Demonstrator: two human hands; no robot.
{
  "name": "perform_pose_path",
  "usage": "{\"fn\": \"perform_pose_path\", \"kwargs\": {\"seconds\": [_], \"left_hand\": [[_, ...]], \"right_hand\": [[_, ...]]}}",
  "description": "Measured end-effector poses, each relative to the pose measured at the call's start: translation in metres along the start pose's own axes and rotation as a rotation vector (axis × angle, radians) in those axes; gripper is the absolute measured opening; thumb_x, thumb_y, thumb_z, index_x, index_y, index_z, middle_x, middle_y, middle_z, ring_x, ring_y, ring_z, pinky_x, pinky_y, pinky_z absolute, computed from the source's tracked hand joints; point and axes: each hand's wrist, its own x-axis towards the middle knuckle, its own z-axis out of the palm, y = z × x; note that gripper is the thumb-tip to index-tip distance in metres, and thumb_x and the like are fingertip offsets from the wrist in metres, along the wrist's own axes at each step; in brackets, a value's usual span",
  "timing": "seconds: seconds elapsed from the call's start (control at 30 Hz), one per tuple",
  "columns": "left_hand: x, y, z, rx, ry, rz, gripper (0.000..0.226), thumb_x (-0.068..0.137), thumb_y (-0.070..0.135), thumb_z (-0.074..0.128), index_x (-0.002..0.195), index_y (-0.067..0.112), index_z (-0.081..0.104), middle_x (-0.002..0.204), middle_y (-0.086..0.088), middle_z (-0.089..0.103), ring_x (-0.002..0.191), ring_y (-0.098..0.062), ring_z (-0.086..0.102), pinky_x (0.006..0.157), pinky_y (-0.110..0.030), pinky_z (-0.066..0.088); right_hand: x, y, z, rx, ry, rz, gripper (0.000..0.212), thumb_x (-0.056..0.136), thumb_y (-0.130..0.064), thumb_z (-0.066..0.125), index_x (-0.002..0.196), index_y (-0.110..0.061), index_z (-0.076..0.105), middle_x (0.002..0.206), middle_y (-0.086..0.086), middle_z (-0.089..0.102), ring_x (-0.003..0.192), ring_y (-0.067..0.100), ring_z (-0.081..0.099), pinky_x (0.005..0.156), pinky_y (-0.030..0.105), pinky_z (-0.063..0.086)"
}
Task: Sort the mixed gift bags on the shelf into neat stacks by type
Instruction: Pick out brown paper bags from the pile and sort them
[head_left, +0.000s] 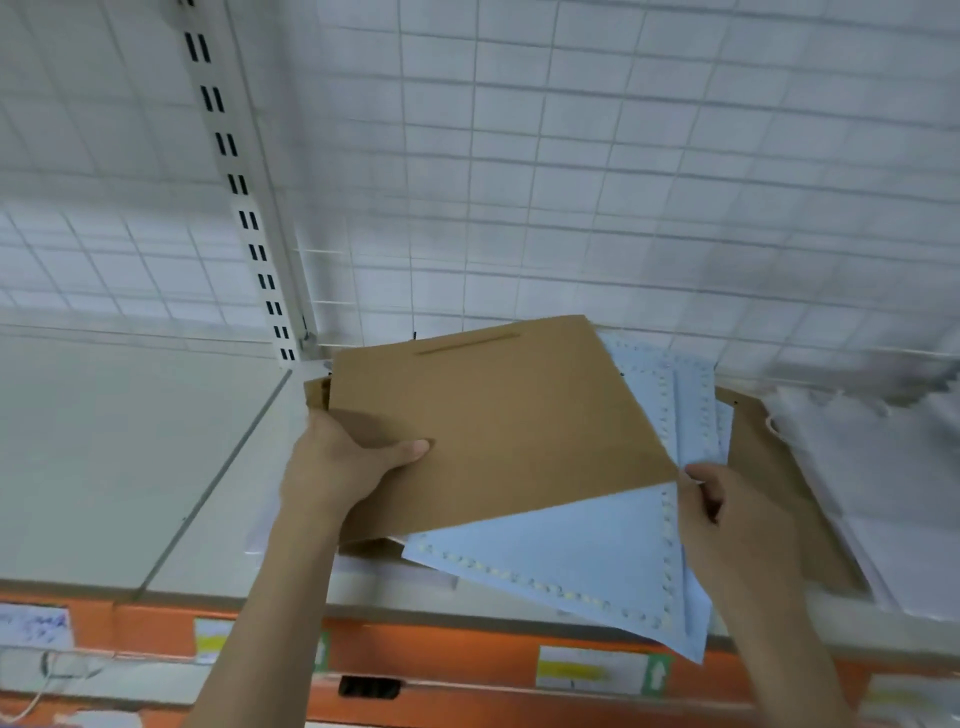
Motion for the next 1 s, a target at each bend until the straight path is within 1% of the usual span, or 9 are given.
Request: {"fn": "perform_pose_path", "kwargs": {"seconds": [0.1, 0.2, 0.33, 0.5, 0.63, 0.8, 0.9, 0.93, 1.0], "left_hand": [[-0.006, -0.009, -0.010, -0.160, -0.029, 0.055, 0.094, 0.062, 0.036, 0.084, 0.137, 0.011, 0.031, 0.134, -0.006, 0.047, 0.117, -0.025, 0.048, 0.088, -0.033, 0.039], [-0.007, -0.021, -0.020, -0.307, -0.066, 0.125, 0.082, 0.069, 0.030, 0.080, 0.136, 0.021, 0.031, 0.127, -0.003, 0.054, 0.105, -0.022, 0.055, 0.086, -0.032, 0.043], [-0.012, -0.030, -0.029, -0.472, -0.081, 0.174, 0.057, 0.080, 0.022, 0.071, 0.124, 0.032, 0.035, 0.095, -0.002, 0.062, 0.082, -0.018, 0.062, 0.068, -0.033, 0.050], [-0.019, -0.036, -0.026, -0.628, -0.025, 0.180, 0.052, 0.086, 0.016, 0.064, 0.127, 0.033, 0.035, 0.093, 0.005, 0.060, 0.081, -0.017, 0.061, 0.073, -0.035, 0.050], [-0.023, -0.038, -0.021, -0.712, -0.006, 0.180, 0.047, 0.088, 0.013, 0.061, 0.120, 0.036, 0.036, 0.092, 0.006, 0.061, 0.077, -0.012, 0.061, 0.063, -0.028, 0.048], [-0.024, -0.040, -0.019, -0.743, -0.007, 0.164, 0.055, 0.088, 0.015, 0.061, 0.135, 0.027, 0.035, 0.098, 0.001, 0.061, 0.080, -0.011, 0.061, 0.065, -0.027, 0.048], [-0.027, -0.039, -0.014, -0.766, -0.006, 0.152, 0.055, 0.087, 0.018, 0.062, 0.134, 0.031, 0.037, 0.099, -0.002, 0.061, 0.080, -0.016, 0.061, 0.069, -0.032, 0.051], [-0.028, -0.039, -0.011, -0.773, -0.007, 0.154, 0.055, 0.087, 0.018, 0.063, 0.134, 0.032, 0.038, 0.100, -0.004, 0.062, 0.081, -0.018, 0.062, 0.074, -0.037, 0.052], [-0.031, -0.037, -0.007, -0.777, -0.008, 0.151, 0.055, 0.086, 0.020, 0.063, 0.134, 0.033, 0.038, 0.104, -0.011, 0.062, 0.083, -0.024, 0.062, 0.081, -0.046, 0.052]], "right_hand": [[-0.004, 0.000, -0.004, -0.042, -0.025, 0.030, 0.019, 0.093, -0.018, 0.050, 0.079, -0.012, 0.062, 0.060, 0.000, 0.054, 0.057, 0.009, 0.049, 0.049, 0.022, 0.028], [-0.005, -0.003, -0.006, -0.046, -0.081, 0.039, 0.026, 0.092, -0.020, 0.053, 0.066, -0.017, 0.054, 0.053, -0.003, 0.047, 0.051, 0.009, 0.045, 0.047, 0.022, 0.025], [-0.005, -0.015, -0.009, -0.051, -0.200, 0.077, 0.032, 0.093, -0.034, 0.051, 0.067, -0.016, 0.050, 0.050, -0.004, 0.045, 0.048, 0.010, 0.045, 0.045, 0.020, 0.026], [-0.020, -0.020, -0.011, -0.083, -0.293, 0.089, 0.051, 0.078, -0.059, 0.057, 0.059, -0.016, 0.037, 0.050, -0.004, 0.033, 0.044, 0.011, 0.037, 0.047, 0.021, 0.023], [-0.023, -0.017, -0.006, -0.039, -0.368, 0.160, 0.054, 0.068, -0.049, 0.075, 0.068, -0.006, 0.043, 0.063, 0.005, 0.048, 0.054, 0.019, 0.049, 0.048, 0.026, 0.032], [-0.011, -0.015, -0.012, 0.029, -0.402, 0.163, 0.052, 0.077, -0.034, 0.073, 0.057, -0.013, 0.029, 0.047, -0.001, 0.025, 0.042, 0.015, 0.028, 0.046, 0.025, 0.023], [-0.002, -0.015, -0.014, -0.003, -0.477, 0.161, 0.052, 0.082, -0.033, 0.068, 0.050, -0.007, 0.036, 0.045, 0.002, 0.028, 0.040, 0.016, 0.029, 0.043, 0.022, 0.023], [0.000, -0.014, -0.015, -0.009, -0.490, 0.140, 0.051, 0.084, -0.033, 0.066, 0.052, -0.005, 0.037, 0.046, 0.004, 0.028, 0.041, 0.017, 0.029, 0.044, 0.022, 0.023], [0.003, -0.014, -0.022, -0.015, -0.437, 0.095, 0.045, 0.088, -0.029, 0.061, 0.060, -0.010, 0.031, 0.050, 0.002, 0.025, 0.044, 0.015, 0.026, 0.048, 0.024, 0.023]]}}
